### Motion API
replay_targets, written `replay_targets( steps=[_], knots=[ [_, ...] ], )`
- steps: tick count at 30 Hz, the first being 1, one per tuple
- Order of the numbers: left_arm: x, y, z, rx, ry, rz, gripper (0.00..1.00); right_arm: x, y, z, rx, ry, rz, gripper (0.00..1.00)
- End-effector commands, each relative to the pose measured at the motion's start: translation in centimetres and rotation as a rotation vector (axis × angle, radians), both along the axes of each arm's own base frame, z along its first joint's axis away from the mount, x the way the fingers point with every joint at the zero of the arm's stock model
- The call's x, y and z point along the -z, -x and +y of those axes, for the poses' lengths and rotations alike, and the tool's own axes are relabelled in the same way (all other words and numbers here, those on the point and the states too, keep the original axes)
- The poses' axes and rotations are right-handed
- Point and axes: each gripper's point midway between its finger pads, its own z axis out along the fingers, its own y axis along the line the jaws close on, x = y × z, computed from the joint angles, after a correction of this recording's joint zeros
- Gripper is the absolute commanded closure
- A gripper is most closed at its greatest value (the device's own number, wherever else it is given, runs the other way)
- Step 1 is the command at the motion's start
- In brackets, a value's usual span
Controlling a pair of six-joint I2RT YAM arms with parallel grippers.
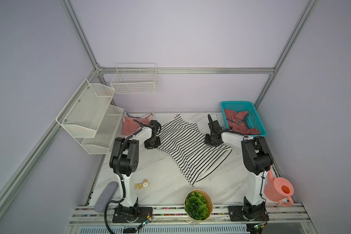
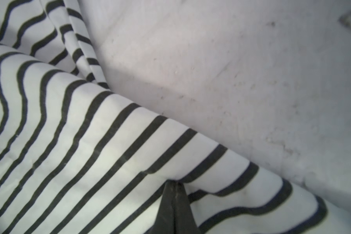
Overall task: Fold and stack tank tops
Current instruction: Rotate the tank top at the center of the table.
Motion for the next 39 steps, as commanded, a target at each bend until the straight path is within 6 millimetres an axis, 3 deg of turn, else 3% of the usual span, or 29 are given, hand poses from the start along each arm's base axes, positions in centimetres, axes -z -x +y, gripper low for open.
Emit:
replay_targets(
  steps=[1,5,8,12,16,20,26,33,39],
  knots=[
    [-1.1,1.6,-1.1,-0.01,0.053,-0.025,0.8,4.1,1.6,-2.7,-0.004,0.137,0.155,1.0],
    [-4.0,1.7,-2.3,0.006,0.104,-0.092,0.78,3.2,-0.5,-2.8,-0.02,0.178,0.134,1.0],
    [-8.2,-0.6,-3.8,0.042,0.171,-0.206,0.76,0.6,-1.9,-2.4,-0.033,0.171,0.066,0.97],
    [-12.6,-5.8,-6.1,0.115,0.247,-0.359,0.73,-4.5,-2.6,-1.4,-0.05,0.093,-0.064,0.77],
    [-13.7,-11.5,-8.3,0.179,0.288,-0.419,0.74,-7.9,-0.9,-0.3,-0.051,-0.031,-0.138,0.6],
    [-12.2,-16.1,-10.1,0.216,0.318,-0.439,0.75,-8.2,1.6,0.1,-0.044,-0.122,-0.129,0.6],
    [-9.3,-19.8,-11.6,0.24,0.359,-0.447,0.75,-4.3,4.9,-0.1,-0.014,-0.161,-0.028,0.77],
    [-4.9,-20.0,-12.2,0.222,0.4,-0.402,0.77,-1.0,6.1,-0.1,-0.009,-0.146,0.053,0.76],
    [0.5,-17.6,-8.1,0.067,0.325,-0.275,0.85,2.2,6.8,-0.8,0.008,-0.093,0.143,0.75]
  ],
)
